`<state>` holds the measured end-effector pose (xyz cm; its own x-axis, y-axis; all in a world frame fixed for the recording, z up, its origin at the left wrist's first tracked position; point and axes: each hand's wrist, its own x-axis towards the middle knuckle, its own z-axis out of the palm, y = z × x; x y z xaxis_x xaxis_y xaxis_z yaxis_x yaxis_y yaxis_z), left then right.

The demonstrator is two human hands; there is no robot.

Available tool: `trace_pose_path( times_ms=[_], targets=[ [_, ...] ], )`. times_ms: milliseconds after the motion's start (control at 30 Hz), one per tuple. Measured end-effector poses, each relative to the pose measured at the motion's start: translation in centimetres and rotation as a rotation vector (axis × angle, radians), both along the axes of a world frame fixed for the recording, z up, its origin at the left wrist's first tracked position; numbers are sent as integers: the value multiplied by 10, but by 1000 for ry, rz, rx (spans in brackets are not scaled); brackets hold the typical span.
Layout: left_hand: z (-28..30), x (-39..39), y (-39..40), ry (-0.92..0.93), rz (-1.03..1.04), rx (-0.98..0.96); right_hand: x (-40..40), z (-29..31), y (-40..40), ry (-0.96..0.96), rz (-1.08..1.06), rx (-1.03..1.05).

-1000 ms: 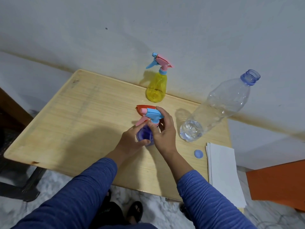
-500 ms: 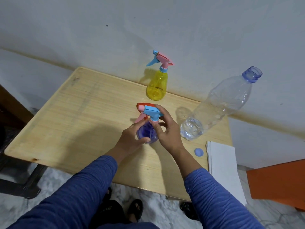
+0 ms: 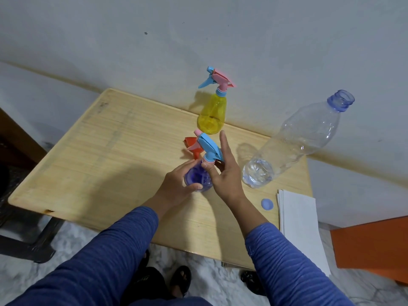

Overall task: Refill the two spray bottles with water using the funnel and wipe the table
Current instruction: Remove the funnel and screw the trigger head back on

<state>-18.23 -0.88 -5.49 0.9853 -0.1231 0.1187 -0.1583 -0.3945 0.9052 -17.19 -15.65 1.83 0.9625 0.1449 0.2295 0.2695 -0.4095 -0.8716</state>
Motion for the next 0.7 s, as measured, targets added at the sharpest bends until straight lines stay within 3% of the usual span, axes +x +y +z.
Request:
trace_pose_path(
  times_ms=[100,300,700],
  targets=[
    [0,1,0,12,-2,-4,2,-2,-2,-79,44,-93],
    [-4,3,1,10,-22,14,4,3,-11,-39,158,-101],
    [1,3,0,21,-14,29,3,-10,4,-71,-28,61]
  ],
)
